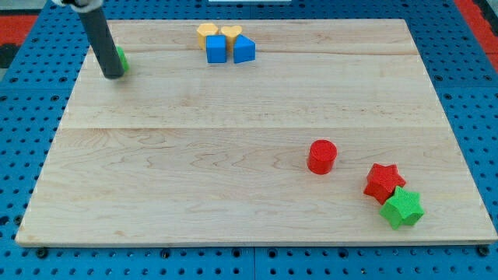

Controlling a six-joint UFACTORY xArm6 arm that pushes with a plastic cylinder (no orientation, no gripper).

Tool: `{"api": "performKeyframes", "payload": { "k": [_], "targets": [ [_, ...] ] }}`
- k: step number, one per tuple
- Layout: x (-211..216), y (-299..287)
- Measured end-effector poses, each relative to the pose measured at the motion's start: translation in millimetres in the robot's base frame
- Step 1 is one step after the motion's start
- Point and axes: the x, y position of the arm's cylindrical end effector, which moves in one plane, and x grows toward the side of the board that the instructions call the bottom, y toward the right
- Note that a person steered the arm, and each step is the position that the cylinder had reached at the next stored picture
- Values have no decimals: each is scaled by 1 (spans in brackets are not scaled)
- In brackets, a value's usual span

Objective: Move red circle a bit left

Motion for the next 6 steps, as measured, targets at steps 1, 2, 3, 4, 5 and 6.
{"api": "performKeyframes", "payload": {
  "k": [1, 2, 3, 4, 5, 6],
  "targets": [
    [-29, -20],
    [-44, -12],
    [-44, 12],
    [28, 82],
    [56, 214],
    [54, 351]
  ]
}}
